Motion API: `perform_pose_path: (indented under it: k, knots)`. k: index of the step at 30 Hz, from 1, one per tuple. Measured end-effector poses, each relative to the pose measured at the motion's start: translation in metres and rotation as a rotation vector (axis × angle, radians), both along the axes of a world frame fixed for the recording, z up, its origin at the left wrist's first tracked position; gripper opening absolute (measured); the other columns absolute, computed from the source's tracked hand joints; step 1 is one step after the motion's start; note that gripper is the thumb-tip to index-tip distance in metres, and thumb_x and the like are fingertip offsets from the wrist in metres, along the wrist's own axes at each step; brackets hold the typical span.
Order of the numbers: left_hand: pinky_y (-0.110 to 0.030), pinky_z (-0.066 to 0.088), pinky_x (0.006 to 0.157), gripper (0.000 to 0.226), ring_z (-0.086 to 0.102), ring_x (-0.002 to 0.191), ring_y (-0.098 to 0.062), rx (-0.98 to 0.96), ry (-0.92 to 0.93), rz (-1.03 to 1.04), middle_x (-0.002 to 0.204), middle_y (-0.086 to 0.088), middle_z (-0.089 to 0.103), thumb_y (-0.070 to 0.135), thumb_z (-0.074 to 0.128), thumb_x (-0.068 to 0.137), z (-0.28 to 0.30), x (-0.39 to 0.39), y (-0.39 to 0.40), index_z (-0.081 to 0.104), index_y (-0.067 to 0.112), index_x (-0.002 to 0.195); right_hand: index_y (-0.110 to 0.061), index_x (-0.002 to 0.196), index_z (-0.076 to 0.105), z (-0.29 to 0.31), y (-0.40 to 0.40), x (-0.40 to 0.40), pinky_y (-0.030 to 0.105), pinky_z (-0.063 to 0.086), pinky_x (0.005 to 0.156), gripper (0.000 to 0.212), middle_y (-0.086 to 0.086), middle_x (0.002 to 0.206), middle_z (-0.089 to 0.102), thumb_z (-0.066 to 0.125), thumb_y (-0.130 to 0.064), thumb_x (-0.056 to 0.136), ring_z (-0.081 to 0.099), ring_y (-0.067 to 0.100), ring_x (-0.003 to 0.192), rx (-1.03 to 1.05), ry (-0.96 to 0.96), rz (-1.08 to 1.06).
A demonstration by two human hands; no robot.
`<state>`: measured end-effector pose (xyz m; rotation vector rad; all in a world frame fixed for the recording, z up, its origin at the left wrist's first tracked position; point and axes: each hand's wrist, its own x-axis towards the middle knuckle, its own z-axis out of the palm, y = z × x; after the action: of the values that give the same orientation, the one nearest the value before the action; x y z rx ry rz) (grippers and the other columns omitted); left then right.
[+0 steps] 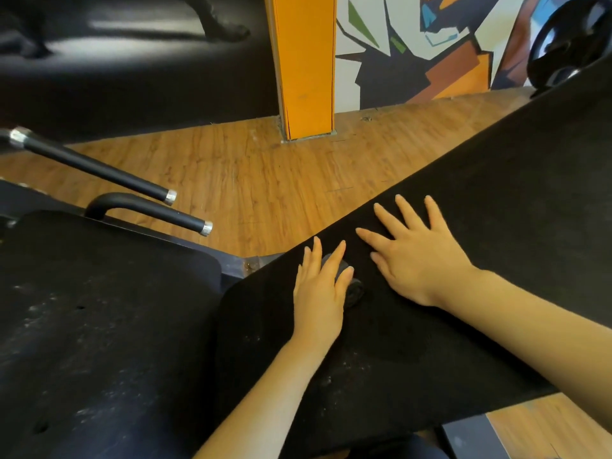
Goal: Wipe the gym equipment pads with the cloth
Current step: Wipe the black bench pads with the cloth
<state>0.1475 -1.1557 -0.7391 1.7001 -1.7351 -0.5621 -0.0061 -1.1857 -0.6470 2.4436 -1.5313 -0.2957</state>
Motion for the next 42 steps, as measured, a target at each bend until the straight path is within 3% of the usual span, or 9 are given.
perform_pose_path:
  k: [6, 12, 16, 20, 26, 33, 39, 42]
  knots:
    - [-0.030, 0.003, 0.119, 0.043, -0.015, 0.143, 0.000, 0.019, 0.026, -0.086, 0.152, 0.022, -0.010, 0.039, 0.033, 0.101, -0.005, 0.004, 0.043, 0.016, 0.051, 0.140, -0.036, 0.151, 0.011, -0.007, -0.004, -0.001, 0.061, -0.004, 0.113, 0.065, 0.008, 0.161, 0.005, -0.002, -0.052, 0.089, -0.004, 0.037, 0.146, -0.011, 0.040, 0.005]
    - [-0.047, 0.023, 0.118, 0.044, 0.003, 0.149, -0.021, -0.012, 0.060, 0.084, 0.162, -0.004, 0.011, 0.030, 0.036, 0.103, 0.012, -0.005, -0.045, 0.035, 0.031, 0.147, -0.037, 0.151, 0.011, -0.007, -0.004, 0.001, 0.062, -0.003, 0.114, 0.067, 0.007, 0.160, 0.006, -0.004, -0.053, 0.088, -0.003, 0.037, 0.146, -0.012, 0.046, -0.009]
    - [-0.042, 0.016, 0.121, 0.044, 0.001, 0.148, -0.015, -0.032, 0.051, 0.016, 0.161, 0.002, 0.009, 0.031, 0.037, 0.103, 0.004, -0.001, -0.024, 0.034, 0.034, 0.147, -0.037, 0.151, 0.012, -0.007, -0.003, 0.002, 0.062, -0.002, 0.113, 0.070, 0.008, 0.160, 0.007, -0.007, -0.053, 0.086, -0.002, 0.038, 0.146, -0.008, 0.056, -0.013]
    - [-0.033, 0.009, 0.120, 0.046, -0.008, 0.145, -0.002, -0.002, 0.034, -0.048, 0.155, 0.019, -0.005, 0.037, 0.032, 0.100, -0.011, 0.007, 0.036, 0.018, 0.046, 0.143, -0.037, 0.151, 0.008, -0.007, -0.004, 0.002, 0.062, -0.002, 0.113, 0.073, 0.008, 0.161, 0.004, -0.011, -0.052, 0.083, -0.005, 0.038, 0.146, -0.005, 0.064, -0.008]
    - [-0.049, 0.023, 0.117, 0.045, 0.005, 0.149, -0.019, 0.016, 0.061, 0.101, 0.162, -0.002, 0.009, 0.032, 0.036, 0.103, 0.010, -0.002, -0.056, 0.032, 0.030, 0.149, -0.037, 0.151, 0.014, -0.008, -0.005, 0.002, 0.062, -0.001, 0.113, 0.067, 0.008, 0.160, 0.009, -0.006, -0.053, 0.088, 0.000, 0.038, 0.146, -0.019, 0.052, -0.012]
    - [-0.035, 0.013, 0.120, 0.048, -0.005, 0.145, -0.006, 0.010, 0.020, -0.053, 0.161, 0.008, 0.003, 0.036, 0.035, 0.102, -0.009, 0.011, 0.029, 0.023, 0.040, 0.148, -0.038, 0.151, 0.004, -0.008, -0.003, 0.001, 0.061, -0.003, 0.113, 0.058, 0.007, 0.161, 0.000, -0.001, -0.050, 0.095, -0.007, 0.037, 0.146, -0.010, 0.048, 0.000]
    - [-0.046, 0.013, 0.121, 0.052, -0.002, 0.149, -0.018, 0.026, 0.002, 0.006, 0.163, 0.000, 0.000, 0.040, 0.039, 0.101, 0.003, 0.011, -0.046, 0.021, 0.039, 0.150, -0.038, 0.151, 0.006, -0.007, -0.003, 0.003, 0.062, -0.004, 0.113, 0.075, 0.008, 0.161, 0.003, -0.006, -0.066, 0.083, -0.006, 0.037, 0.146, -0.001, 0.083, -0.006]
    - [-0.043, 0.012, 0.119, 0.048, -0.002, 0.148, -0.013, 0.005, 0.003, -0.027, 0.162, 0.003, 0.006, 0.040, 0.037, 0.102, 0.002, 0.013, -0.031, 0.027, 0.040, 0.148, -0.037, 0.151, 0.007, -0.004, -0.002, 0.004, 0.060, -0.003, 0.115, 0.077, 0.009, 0.161, 0.004, -0.005, -0.069, 0.082, -0.005, 0.036, 0.146, 0.013, 0.096, 0.008]
